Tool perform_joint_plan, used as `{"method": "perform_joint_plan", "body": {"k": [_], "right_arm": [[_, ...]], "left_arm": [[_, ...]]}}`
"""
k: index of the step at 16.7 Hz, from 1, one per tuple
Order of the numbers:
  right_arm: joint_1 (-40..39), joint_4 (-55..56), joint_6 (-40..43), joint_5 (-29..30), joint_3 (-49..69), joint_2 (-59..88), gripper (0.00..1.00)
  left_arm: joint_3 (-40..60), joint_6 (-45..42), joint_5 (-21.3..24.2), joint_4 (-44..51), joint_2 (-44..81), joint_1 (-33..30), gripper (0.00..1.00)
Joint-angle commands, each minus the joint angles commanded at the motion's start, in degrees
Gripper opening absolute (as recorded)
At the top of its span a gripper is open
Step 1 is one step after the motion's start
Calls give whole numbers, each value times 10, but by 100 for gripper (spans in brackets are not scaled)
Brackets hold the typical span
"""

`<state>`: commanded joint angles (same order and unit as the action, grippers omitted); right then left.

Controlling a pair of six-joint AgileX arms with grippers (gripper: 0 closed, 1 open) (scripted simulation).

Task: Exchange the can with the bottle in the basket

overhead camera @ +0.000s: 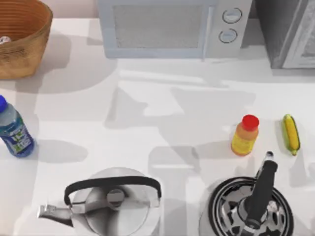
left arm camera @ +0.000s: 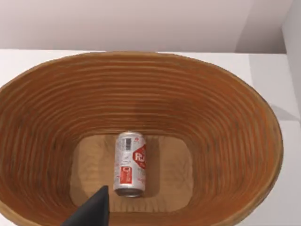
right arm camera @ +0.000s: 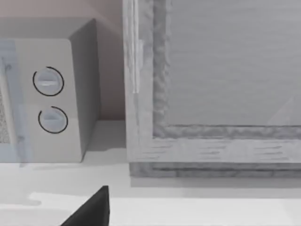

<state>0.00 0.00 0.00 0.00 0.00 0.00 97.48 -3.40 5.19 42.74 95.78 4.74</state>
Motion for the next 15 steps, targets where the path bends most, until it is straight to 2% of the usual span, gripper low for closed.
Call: {"method": "perform_joint_plan", "body": {"k": [4,8,12,15], "right_arm": [[0,0,0,0,0,0,100],[0,0,0,0,0,0,100],[0,0,0,0,0,0,100],[0,0,0,0,0,0,100]], "left_arm": [[232,-23,8,111,230,16,100],[405,-44,12,209,418,30,100],[500,-58,14,275,530,39,100],[518,-61,14,289,552,41,100]]}}
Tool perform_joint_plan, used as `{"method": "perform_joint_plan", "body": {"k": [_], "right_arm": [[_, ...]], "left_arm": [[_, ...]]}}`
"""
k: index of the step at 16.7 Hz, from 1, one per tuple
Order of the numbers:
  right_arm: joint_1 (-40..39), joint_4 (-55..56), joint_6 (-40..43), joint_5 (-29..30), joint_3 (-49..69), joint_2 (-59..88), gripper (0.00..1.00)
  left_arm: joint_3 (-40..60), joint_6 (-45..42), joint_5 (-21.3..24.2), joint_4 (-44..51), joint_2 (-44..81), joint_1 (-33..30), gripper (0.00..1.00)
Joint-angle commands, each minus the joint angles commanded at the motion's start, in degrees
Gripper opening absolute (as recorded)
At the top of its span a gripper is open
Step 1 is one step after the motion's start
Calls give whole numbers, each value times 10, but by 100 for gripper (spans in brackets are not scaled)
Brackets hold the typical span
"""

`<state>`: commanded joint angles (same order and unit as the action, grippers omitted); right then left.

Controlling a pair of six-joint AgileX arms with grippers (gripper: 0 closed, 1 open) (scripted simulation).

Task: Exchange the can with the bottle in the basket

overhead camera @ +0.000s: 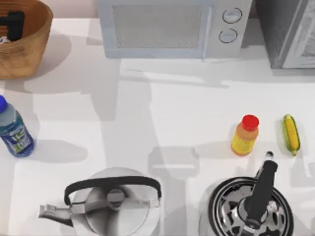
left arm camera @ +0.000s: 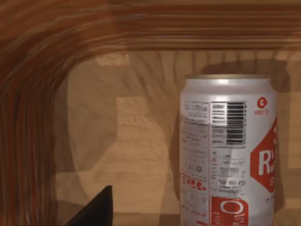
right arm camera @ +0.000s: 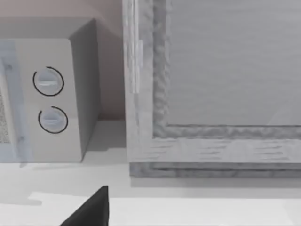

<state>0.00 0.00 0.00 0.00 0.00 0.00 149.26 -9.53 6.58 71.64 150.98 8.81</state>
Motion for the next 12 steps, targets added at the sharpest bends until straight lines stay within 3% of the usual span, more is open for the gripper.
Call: {"method": "perform_joint_plan", "body": {"k": [12], "right_arm": [[0,0,0,0,0,0,100]], "left_arm": [[-11,6,-1,-73,61,-7,100]]}}
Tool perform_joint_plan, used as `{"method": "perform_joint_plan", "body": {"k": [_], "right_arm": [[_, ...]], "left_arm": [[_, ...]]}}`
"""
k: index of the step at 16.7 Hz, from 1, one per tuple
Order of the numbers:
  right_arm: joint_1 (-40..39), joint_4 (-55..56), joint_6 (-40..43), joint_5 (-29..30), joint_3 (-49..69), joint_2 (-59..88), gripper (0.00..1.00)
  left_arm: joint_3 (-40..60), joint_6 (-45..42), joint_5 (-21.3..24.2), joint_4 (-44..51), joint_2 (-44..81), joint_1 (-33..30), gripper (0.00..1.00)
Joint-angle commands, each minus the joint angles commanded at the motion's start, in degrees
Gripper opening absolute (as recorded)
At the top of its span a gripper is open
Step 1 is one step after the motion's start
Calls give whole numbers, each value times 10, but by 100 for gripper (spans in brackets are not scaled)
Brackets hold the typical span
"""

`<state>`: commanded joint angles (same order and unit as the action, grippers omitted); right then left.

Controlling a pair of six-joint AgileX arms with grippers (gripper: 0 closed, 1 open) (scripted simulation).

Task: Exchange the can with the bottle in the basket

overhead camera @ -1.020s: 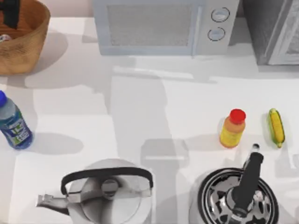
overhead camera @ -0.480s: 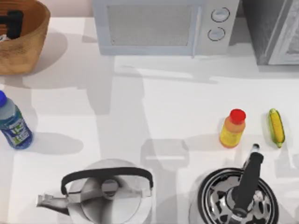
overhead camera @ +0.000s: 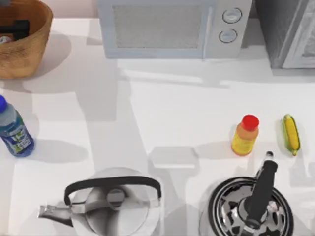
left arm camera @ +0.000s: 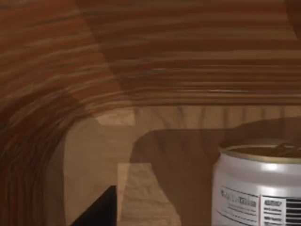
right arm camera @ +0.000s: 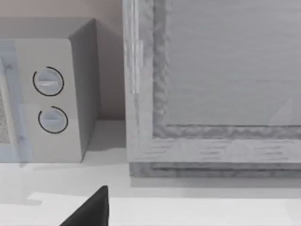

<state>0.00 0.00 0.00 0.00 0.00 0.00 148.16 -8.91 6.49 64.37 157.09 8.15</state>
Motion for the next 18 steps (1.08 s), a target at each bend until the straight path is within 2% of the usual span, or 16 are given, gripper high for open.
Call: {"method": "perform_joint_plan", "body": {"k": [3,16,18], "right_arm": [[0,0,0,0,0,0,100],[0,0,0,0,0,0,100],[0,0,0,0,0,0,100]], "left_arm": [[0,0,0,0,0,0,100],[0,0,0,0,0,0,2],[0,0,0,0,0,0,0]]}}
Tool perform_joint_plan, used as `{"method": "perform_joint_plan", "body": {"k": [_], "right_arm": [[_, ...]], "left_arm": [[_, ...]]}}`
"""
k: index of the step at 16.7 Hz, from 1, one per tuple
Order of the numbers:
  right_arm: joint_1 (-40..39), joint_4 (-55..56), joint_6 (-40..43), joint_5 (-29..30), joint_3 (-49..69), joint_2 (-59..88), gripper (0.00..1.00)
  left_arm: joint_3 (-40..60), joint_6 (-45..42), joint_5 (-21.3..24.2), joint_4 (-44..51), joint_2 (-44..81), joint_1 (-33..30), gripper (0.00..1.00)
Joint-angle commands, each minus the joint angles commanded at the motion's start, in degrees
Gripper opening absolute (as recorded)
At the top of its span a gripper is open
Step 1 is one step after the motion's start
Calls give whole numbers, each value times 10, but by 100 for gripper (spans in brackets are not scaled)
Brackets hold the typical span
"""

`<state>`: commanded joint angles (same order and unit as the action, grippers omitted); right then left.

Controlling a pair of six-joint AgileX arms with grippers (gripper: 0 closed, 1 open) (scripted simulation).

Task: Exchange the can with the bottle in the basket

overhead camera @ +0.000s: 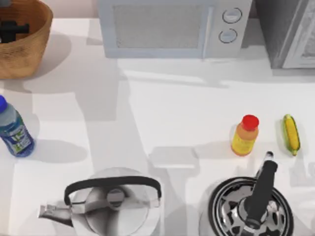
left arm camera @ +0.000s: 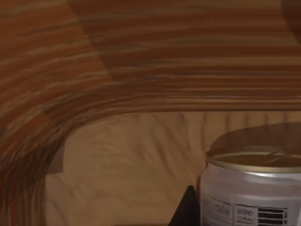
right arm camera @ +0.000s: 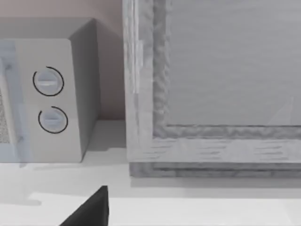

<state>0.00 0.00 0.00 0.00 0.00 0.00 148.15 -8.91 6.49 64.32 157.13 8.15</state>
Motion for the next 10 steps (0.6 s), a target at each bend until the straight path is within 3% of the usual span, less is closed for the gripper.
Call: {"method": "perform_joint_plan", "body": {"k": [10], "right_arm": [[0,0,0,0,0,0,100]], "left_arm": [[-10,-2,-5,-13,-32,6,0]]}}
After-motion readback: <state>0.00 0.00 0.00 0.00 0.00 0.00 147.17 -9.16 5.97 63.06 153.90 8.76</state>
